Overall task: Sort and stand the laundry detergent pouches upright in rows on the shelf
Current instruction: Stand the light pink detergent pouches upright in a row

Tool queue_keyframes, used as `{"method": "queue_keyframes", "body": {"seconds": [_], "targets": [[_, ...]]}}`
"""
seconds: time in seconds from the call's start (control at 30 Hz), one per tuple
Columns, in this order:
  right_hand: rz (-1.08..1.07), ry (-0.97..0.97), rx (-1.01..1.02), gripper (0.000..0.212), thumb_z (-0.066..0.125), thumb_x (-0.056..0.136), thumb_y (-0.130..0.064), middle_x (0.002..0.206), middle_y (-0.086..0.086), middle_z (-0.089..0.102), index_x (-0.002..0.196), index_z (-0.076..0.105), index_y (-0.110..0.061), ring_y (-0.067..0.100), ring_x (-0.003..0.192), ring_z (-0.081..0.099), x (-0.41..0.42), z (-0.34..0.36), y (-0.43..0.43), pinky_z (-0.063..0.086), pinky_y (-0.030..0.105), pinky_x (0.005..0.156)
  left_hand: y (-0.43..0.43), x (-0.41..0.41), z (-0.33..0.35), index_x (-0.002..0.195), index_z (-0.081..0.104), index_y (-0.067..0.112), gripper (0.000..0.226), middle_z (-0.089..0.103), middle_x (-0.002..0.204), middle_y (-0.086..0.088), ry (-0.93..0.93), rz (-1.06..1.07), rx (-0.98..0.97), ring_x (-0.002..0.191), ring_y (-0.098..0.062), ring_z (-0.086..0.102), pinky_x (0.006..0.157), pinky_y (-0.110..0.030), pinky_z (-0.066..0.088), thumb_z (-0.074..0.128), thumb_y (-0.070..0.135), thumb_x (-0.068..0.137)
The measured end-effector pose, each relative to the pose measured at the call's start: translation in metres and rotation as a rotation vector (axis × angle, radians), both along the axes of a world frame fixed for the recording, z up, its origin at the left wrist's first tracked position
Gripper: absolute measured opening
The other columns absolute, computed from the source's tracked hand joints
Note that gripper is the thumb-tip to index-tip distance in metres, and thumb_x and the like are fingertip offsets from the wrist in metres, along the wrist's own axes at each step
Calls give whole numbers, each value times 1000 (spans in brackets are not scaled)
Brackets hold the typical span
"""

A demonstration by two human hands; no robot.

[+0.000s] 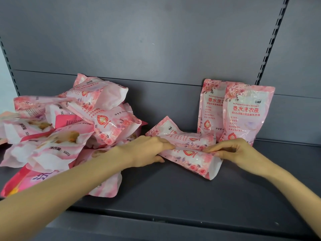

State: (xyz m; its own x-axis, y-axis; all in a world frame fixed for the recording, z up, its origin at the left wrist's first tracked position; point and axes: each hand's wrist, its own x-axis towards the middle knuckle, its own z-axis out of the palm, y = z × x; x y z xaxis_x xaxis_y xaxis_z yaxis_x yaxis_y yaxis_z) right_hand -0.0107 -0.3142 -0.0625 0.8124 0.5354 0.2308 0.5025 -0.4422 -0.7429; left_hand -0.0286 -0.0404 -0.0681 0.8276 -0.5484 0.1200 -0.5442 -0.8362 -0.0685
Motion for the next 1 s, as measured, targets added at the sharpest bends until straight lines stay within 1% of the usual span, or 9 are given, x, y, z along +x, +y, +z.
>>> {"method": "queue_keyframes", "body": {"seconds": [0.17, 0.23, 0.3, 0.43, 0.5, 0.6, 0.8, 0.93, 1.0], "targets": [[55, 41, -139, 47, 49, 85, 14, 107, -21, 68, 98, 72, -25, -8, 108, 57, -7, 19, 3, 44, 9, 88, 0, 5, 0, 134, 46, 31, 39, 58, 126, 9, -14, -12, -35, 115, -12, 52, 79, -26, 38, 48, 25, 95], [68, 9, -142, 40, 50, 89, 6, 109, -22, 67, 101, 72, -25, -9, 108, 56, -14, 24, 14, 43, 8, 90, 1, 6, 1, 126, 52, 28, 31, 62, 115, 8, -12, -28, -40, 103, -12, 54, 67, -20, 28, 46, 24, 96], [56, -53, -189, 25, 54, 92, -13, 107, -18, 69, 104, 71, -28, -7, 103, 59, -24, 24, 33, 45, 12, 91, 2, 6, 2, 117, 57, 25, 24, 62, 107, 7, -8, -31, -71, 95, -11, 53, 60, -19, 24, 46, 24, 96], [-114, -368, -516, 27, 50, 89, -47, 107, -11, 67, 110, 64, -35, 9, 100, 58, -39, 14, 65, 47, 30, 81, 3, 8, 1, 106, 62, 23, 19, 62, 95, 9, -14, -37, -141, 86, -9, 53, 64, -20, 35, 46, 26, 96], [-165, -496, -624, 34, 50, 89, -49, 118, -16, 59, 120, 55, -36, 9, 109, 53, -45, 7, 76, 40, 27, 75, 3, 10, 0, 99, 64, 22, 17, 62, 86, 11, -9, -31, -175, 78, -8, 50, 61, -13, 35, 49, 28, 95], [-193, -614, -742, 41, 50, 91, -43, 130, -12, 50, 129, 44, -29, 15, 116, 49, -44, -6, 86, 37, 29, 75, 5, 13, 0, 99, 67, 24, 15, 67, 87, 8, 7, -10, -214, 76, -8, 54, 67, -21, 42, 55, 29, 91], [-245, -632, -652, 36, 46, 93, -26, 121, -13, 53, 128, 47, -32, 16, 107, 56, -34, -12, 78, 41, 30, 69, 14, 14, -2, 103, 64, 30, 20, 64, 87, 11, 96, 3, -245, 72, -7, 52, 72, -30, 48, 62, 38, 86], [-261, -632, -557, 35, 52, 90, -25, 122, -15, 52, 124, 51, -32, 15, 108, 56, -32, -11, 71, 47, 32, 74, 19, 14, -6, 124, 52, 34, 39, 62, 115, 8, 64, 63, -151, 101, -16, 57, 86, -34, 46, 62, 27, 87], [-270, -637, -500, 29, 56, 89, -25, 119, -13, 54, 118, 55, -29, 16, 105, 57, -30, -12, 67, 47, 32, 74, 18, 14, -6, 127, 51, 30, 41, 61, 118, 3, 29, 75, -145, 106, -20, 57, 88, -34, 46, 60, 23, 88]]}}
